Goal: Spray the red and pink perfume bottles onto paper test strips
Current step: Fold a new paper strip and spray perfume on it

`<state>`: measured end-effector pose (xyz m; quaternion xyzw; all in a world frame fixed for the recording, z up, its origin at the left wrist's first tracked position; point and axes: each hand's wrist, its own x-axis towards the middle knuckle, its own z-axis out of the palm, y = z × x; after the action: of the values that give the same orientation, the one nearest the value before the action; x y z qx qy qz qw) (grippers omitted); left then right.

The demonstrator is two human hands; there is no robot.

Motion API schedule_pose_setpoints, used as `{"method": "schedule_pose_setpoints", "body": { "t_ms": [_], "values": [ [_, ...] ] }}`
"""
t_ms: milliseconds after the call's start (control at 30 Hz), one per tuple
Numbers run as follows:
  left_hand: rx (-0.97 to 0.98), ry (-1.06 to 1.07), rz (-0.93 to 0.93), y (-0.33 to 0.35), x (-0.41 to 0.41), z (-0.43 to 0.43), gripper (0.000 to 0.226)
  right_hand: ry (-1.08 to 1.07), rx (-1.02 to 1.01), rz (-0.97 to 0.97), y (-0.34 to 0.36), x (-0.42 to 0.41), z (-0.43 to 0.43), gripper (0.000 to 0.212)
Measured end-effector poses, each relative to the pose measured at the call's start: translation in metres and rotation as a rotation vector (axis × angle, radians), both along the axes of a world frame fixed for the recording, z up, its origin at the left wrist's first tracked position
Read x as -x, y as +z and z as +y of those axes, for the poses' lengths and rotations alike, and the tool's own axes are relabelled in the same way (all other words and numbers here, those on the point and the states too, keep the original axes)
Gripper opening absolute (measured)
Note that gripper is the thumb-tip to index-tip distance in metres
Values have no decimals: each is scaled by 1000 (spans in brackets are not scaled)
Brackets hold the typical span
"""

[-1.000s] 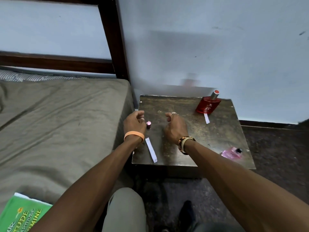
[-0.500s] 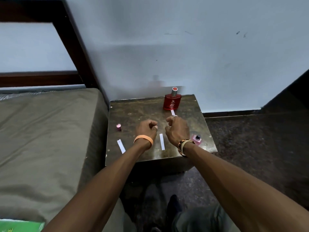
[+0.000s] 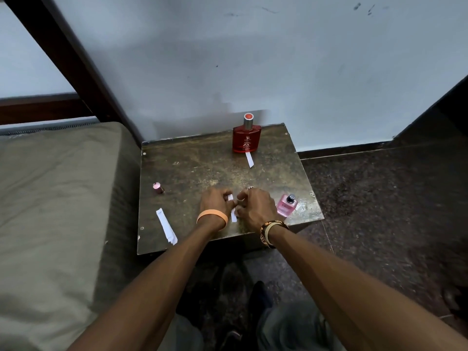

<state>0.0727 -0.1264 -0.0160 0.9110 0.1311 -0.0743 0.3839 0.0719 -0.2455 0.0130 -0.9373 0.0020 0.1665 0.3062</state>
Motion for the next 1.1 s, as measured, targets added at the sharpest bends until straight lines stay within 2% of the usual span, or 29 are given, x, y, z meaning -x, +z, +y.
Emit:
{"method": "schedule_pose_setpoints", "body": {
  "t_ms": [133,367,500,700,800,933,1100],
  "values": [
    [15,54,-22,-2,1,1,20,21,7,-11,-2,0,-1,14],
    [-4,64,-47,-2,1,0,9,75,13,36,0,-8,-2,25],
    [13,87,-31,-2,-1,0,13,96,18,34,-2,-8,-2,27],
    [32,60,-38,-6,-1,3,8,66,-3,37,-7,-11,0,17],
    [66,28,-53,-9,0,5,9,11,-71,39,-11,-12,0,10],
    [267,80,-82,-5,5,7,10,-93,-277,73,-6,-9,0,33],
    [484,231,-81,20,12,13,15,-223,-528,179,21,-2,1,39]
  ]
}}
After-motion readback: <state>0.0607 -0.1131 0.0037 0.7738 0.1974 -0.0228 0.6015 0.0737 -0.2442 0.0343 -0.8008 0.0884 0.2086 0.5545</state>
